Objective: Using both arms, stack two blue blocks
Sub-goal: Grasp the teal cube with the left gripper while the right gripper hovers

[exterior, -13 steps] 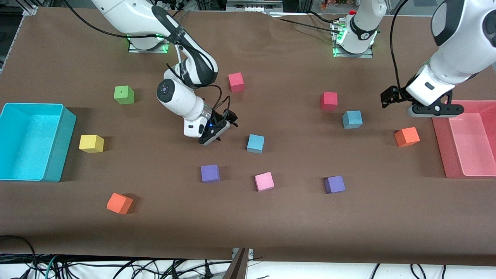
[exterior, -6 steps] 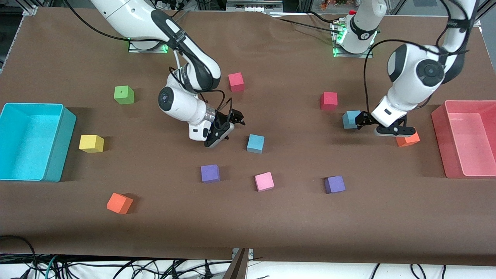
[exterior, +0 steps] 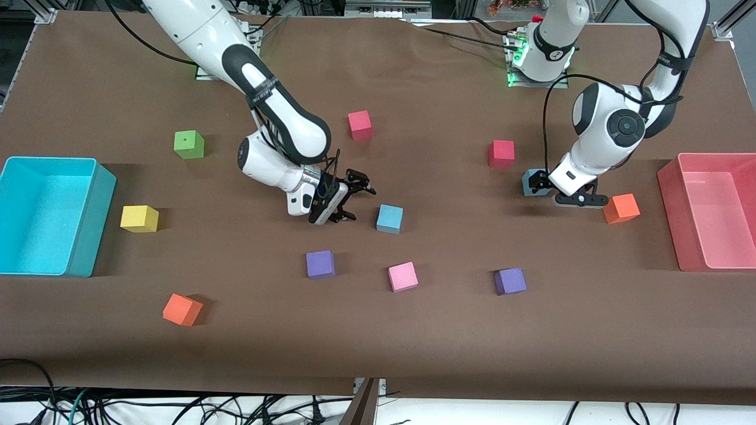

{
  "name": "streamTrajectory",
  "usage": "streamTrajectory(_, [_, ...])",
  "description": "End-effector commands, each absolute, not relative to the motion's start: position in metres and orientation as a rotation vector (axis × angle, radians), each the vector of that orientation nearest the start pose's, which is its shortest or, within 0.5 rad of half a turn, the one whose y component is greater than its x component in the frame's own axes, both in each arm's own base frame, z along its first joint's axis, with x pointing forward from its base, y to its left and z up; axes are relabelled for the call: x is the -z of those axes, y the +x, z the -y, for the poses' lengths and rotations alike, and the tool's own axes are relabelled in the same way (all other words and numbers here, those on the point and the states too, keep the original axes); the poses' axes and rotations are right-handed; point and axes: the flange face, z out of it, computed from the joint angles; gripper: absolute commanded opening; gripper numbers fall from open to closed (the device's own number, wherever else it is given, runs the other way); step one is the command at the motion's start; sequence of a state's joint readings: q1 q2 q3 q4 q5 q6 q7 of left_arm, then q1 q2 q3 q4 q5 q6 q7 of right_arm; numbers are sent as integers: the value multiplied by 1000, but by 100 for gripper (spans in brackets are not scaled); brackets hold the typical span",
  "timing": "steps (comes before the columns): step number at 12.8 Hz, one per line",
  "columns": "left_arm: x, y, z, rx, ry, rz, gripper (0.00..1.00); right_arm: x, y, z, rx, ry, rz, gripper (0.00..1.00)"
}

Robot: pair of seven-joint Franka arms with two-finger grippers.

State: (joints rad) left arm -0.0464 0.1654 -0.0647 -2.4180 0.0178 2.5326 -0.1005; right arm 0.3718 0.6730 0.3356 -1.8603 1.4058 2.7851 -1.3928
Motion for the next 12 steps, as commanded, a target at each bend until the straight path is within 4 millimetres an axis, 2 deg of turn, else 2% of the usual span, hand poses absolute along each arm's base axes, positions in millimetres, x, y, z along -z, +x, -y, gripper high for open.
streamTrajectory(1, [-223, 474, 58, -98, -3136, -56, 100, -162, 531, -370, 601, -2262, 899, 100])
streamTrajectory(3, [-213, 467, 59, -112, -3137, -59, 100, -160, 533, -377, 628, -2253, 907, 100])
streamTrajectory(5, [-204, 462, 60, -146, -3134, -63, 100, -152, 537, -370, 673, -2242, 964, 100])
streamTrajectory(8, [-193, 459, 69, -170, -3148, -50, 99, -146, 534, -373, 723, -2211, 960, 100])
streamTrajectory(9, [-194, 459, 69, -165, -3149, -53, 83, -142, 532, -373, 731, -2208, 957, 100])
streamTrajectory(12, [-198, 461, 69, -148, -3151, -70, 31, -138, 529, -391, 771, -2174, 958, 100])
